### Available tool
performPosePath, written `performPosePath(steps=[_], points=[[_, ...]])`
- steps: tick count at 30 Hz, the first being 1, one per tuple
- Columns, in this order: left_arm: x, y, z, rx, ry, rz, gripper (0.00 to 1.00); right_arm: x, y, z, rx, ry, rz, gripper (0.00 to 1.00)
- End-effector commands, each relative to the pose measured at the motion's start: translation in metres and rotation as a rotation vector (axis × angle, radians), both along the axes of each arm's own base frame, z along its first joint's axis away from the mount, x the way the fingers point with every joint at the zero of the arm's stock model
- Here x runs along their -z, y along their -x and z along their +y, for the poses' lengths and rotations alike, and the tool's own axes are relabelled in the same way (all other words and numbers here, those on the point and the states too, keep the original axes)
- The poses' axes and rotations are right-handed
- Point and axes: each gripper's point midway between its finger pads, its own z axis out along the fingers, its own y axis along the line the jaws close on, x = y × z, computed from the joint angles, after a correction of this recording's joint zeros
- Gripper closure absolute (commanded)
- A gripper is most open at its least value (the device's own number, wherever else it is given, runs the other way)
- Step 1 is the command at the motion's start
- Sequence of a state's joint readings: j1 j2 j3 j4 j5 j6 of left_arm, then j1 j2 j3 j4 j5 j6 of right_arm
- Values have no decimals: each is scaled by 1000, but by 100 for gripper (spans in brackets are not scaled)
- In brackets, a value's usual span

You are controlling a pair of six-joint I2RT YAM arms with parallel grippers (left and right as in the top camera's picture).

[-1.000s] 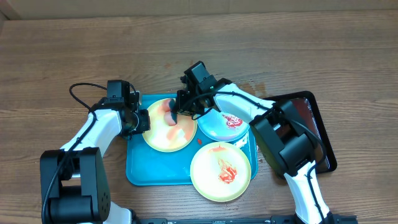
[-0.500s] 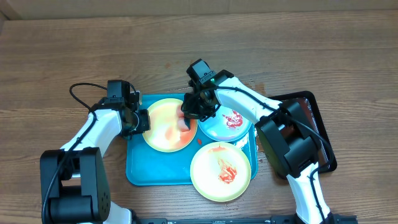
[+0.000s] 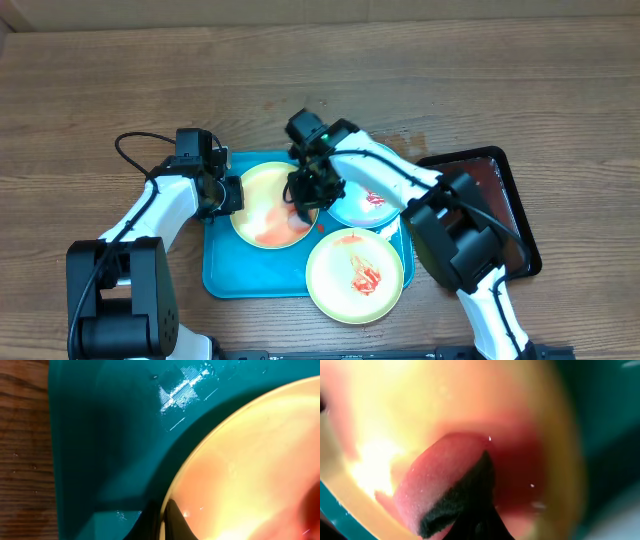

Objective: Clean dirty plates on tray and stack at the side
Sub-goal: 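Scrub the yellow plate with the sponge while the left gripper holds it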

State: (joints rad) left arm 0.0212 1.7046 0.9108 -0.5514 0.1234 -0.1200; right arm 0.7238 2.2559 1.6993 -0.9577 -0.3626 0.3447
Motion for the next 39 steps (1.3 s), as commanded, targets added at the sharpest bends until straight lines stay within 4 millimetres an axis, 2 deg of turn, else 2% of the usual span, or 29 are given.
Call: performPosePath(steps=[1, 3, 6, 8, 12, 16, 21, 28, 33, 39], points=[[20, 13, 9, -27, -47, 66, 96, 30, 48, 16, -117, 24, 73, 96], [20, 13, 9, -26, -47, 67, 96, 31, 49, 22, -97, 25, 66, 96], [20, 13, 9, -27, -47, 67, 96, 35, 39, 21, -26, 75, 17, 96], [20, 13, 9, -27, -47, 65, 96, 37, 26, 18, 11, 110, -48, 96], [20, 12, 9, -27, -47, 63, 96, 36, -10, -2, 50, 239, -253, 96], [20, 12, 9, -28, -47, 61, 96, 33, -30, -14, 2, 328, -396, 96], [19, 10, 9, -31, -46, 56, 96, 32, -27, -4, -16, 317, -421, 96], [19, 9, 9, -31, -47, 50, 96, 30, -12, 26, -39, 175, -347, 96], [19, 9, 9, -30, -46, 49, 96, 19, -8, 49, -50, 62, -311, 96], [19, 9, 9, -30, -46, 49, 96, 4, -14, 72, -51, -38, -322, 96]])
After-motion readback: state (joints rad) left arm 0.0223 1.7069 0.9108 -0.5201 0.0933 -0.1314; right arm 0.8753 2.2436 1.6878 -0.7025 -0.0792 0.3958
